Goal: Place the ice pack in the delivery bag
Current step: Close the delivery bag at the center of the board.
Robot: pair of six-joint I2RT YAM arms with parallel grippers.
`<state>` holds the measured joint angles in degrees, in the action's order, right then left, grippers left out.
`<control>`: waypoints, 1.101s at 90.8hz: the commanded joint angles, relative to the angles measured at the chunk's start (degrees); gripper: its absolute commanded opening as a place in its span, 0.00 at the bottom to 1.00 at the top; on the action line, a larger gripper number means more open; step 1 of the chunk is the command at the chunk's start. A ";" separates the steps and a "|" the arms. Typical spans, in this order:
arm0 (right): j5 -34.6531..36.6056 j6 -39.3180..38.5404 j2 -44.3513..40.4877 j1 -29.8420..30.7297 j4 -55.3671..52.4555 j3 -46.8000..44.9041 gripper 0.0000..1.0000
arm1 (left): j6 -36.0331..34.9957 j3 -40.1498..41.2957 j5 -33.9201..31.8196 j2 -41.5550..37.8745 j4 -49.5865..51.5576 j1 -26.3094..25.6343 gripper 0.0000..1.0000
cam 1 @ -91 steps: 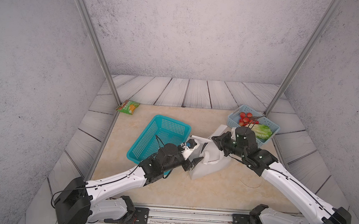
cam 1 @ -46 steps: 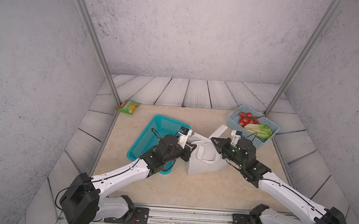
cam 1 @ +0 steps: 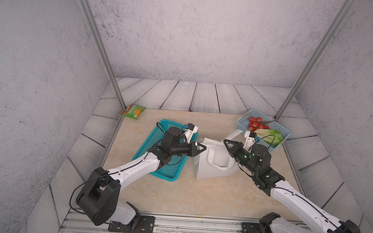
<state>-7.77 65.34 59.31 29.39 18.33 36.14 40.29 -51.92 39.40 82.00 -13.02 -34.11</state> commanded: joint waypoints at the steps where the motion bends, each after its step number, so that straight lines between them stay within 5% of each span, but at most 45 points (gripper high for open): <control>1: 2.73 -1.38 -1.72 -0.45 7.43 -6.39 0.00 | 2.65 -2.94 5.07 3.10 3.31 1.56 0.00; 7: 2.93 -0.64 -1.66 -0.44 14.37 -7.87 0.00 | 3.02 -4.57 6.05 4.49 6.37 1.59 0.00; 22: 1.67 -2.61 2.11 -0.30 0.99 -0.31 0.00 | 6.12 -6.27 11.67 6.23 -0.13 1.33 0.00; 56: 4.93 2.43 8.70 -0.18 9.90 -0.62 0.00 | 4.72 -5.76 14.04 3.70 -0.87 2.53 0.00; 71: 5.31 2.14 10.11 -0.21 11.54 -1.33 0.00 | -5.24 -3.83 12.63 -2.85 8.36 5.89 0.50; 88: 4.99 1.90 12.83 -0.25 15.35 -1.63 0.00 | -25.11 -5.11 6.76 -14.38 23.51 10.90 0.78; 100: 3.63 1.44 13.63 -0.21 16.97 -1.95 0.00 | -43.20 -5.68 -0.29 -18.23 22.43 9.05 0.99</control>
<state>-4.27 67.37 71.44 29.34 35.66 35.77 18.20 -56.47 45.80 65.60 6.28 -23.51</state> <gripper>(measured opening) 0.047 0.929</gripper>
